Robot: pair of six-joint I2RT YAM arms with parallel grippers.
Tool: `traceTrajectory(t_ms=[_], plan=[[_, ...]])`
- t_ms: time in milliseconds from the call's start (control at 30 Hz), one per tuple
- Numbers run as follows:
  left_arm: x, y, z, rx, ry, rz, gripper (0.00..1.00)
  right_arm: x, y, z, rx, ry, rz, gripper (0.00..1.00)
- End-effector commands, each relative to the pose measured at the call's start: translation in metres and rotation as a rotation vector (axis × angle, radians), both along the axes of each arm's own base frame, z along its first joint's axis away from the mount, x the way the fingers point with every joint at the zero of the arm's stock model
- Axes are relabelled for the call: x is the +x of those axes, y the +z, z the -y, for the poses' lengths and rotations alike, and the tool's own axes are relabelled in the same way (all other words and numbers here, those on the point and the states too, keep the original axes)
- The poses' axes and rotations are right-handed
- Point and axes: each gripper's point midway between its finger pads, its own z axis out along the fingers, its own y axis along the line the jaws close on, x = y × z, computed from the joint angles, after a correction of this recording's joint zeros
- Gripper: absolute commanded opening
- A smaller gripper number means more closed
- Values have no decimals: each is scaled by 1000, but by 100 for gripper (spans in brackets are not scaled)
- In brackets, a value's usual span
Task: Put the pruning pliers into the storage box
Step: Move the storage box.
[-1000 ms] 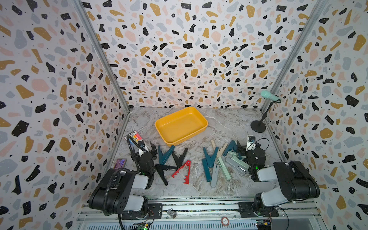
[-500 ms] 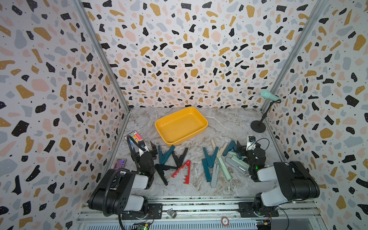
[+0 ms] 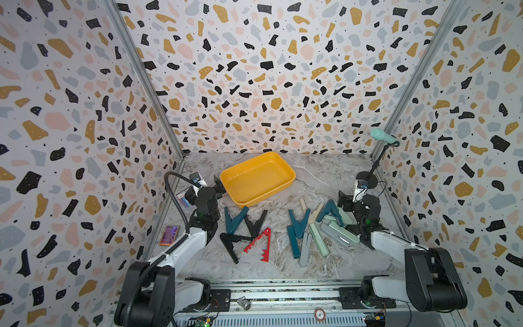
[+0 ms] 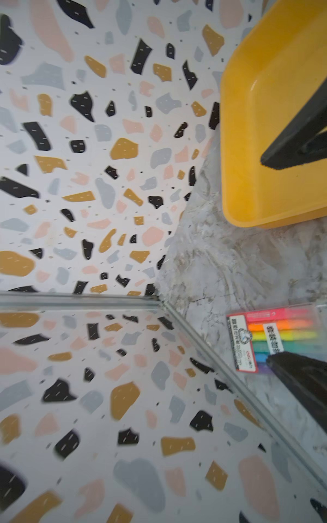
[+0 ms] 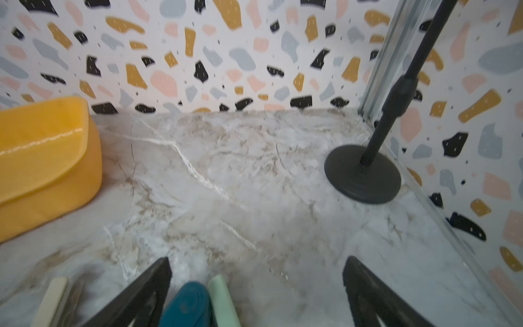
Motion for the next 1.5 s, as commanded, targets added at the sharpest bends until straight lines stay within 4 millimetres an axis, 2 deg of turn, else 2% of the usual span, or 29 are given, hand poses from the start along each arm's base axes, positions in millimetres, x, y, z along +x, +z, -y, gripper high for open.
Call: traceTrajectory(t_ms=[0,200,267,700,933,1000,1133,1467], plan=[[18,-38,22,-70,-81,-192,100,-12,-11,1,13,-7,-69,96],[43,-62,37,-132,-120,-252,99,-18,-16,4,18,-29,-99,97],[47,-77,44,-143,-148,-312,96,-20,-18,9,15,-55,-108,97],[78,-124,80,-195,-250,-452,66,-30,-8,28,-14,-157,-80,97],[85,-130,99,-209,-296,-447,52,-33,-13,36,-6,-179,-107,97],[89,-132,107,-205,-315,-451,50,-32,-16,38,15,-182,-135,97],[97,-134,126,-189,-361,-461,40,-32,-24,40,63,-182,-208,97],[108,-130,177,-136,-488,-454,34,-35,-40,25,181,-145,-367,92]])
